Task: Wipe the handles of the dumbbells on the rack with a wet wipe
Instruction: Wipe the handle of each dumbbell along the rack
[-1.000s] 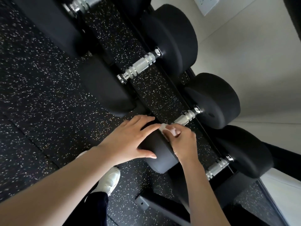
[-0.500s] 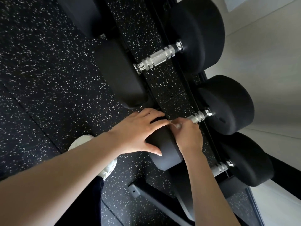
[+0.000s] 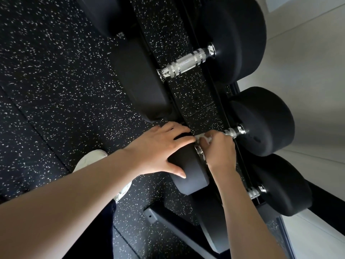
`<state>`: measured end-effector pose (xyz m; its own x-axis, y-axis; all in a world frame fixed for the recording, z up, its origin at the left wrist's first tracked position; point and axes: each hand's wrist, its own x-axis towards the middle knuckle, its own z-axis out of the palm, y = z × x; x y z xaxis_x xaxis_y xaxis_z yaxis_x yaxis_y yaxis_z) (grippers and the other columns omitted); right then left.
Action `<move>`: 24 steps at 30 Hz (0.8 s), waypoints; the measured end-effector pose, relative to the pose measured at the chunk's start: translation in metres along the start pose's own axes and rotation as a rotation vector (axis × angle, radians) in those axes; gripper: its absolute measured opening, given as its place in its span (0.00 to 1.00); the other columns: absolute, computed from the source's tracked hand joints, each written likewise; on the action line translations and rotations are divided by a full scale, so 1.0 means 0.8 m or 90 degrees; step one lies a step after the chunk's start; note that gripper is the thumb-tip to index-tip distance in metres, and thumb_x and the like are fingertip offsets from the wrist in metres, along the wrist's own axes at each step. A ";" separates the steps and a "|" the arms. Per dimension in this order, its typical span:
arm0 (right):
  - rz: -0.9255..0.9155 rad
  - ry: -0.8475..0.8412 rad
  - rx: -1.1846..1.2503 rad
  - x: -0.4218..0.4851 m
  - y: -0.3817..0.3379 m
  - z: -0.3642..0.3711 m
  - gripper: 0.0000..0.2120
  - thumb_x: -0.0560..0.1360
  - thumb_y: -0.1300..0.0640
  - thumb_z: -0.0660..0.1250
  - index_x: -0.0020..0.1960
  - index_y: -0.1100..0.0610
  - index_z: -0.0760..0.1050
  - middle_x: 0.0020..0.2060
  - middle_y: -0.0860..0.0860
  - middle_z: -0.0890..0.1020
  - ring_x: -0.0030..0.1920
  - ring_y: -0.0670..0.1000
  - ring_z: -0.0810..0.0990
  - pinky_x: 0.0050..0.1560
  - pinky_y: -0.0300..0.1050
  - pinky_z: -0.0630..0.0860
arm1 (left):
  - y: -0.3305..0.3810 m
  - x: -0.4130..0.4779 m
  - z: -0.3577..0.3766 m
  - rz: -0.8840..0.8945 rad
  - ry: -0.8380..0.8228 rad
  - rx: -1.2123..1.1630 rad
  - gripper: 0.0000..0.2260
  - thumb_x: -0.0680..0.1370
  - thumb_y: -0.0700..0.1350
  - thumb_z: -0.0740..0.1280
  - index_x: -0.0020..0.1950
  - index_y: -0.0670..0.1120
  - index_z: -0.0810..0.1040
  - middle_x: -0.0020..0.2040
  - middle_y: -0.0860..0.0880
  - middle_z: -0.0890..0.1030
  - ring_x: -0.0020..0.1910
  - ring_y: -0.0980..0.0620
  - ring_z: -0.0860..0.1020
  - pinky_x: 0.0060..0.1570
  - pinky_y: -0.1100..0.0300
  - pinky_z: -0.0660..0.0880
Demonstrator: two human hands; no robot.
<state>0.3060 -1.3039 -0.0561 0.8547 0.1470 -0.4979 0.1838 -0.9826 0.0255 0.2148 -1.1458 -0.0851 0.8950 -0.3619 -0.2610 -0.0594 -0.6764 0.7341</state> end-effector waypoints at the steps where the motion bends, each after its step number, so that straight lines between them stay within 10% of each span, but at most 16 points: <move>1: 0.002 0.003 -0.003 0.002 0.000 -0.003 0.11 0.77 0.54 0.63 0.56 0.57 0.77 0.48 0.60 0.80 0.49 0.61 0.78 0.47 0.53 0.77 | 0.000 0.000 0.000 0.000 0.000 0.001 0.40 0.69 0.69 0.65 0.76 0.55 0.58 0.75 0.53 0.58 0.73 0.51 0.54 0.69 0.49 0.62; 24: 0.049 0.290 0.146 0.029 0.052 -0.008 0.11 0.77 0.56 0.64 0.56 0.60 0.78 0.38 0.63 0.83 0.40 0.64 0.81 0.45 0.60 0.77 | -0.008 -0.002 0.014 0.030 0.100 0.014 0.39 0.67 0.73 0.55 0.72 0.53 0.67 0.71 0.51 0.68 0.68 0.53 0.61 0.60 0.50 0.70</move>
<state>0.3367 -1.3404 -0.0607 0.9957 0.0571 -0.0724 0.0442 -0.9846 -0.1694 0.2087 -1.1477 -0.0965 0.9490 -0.2900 -0.1233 -0.1117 -0.6753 0.7291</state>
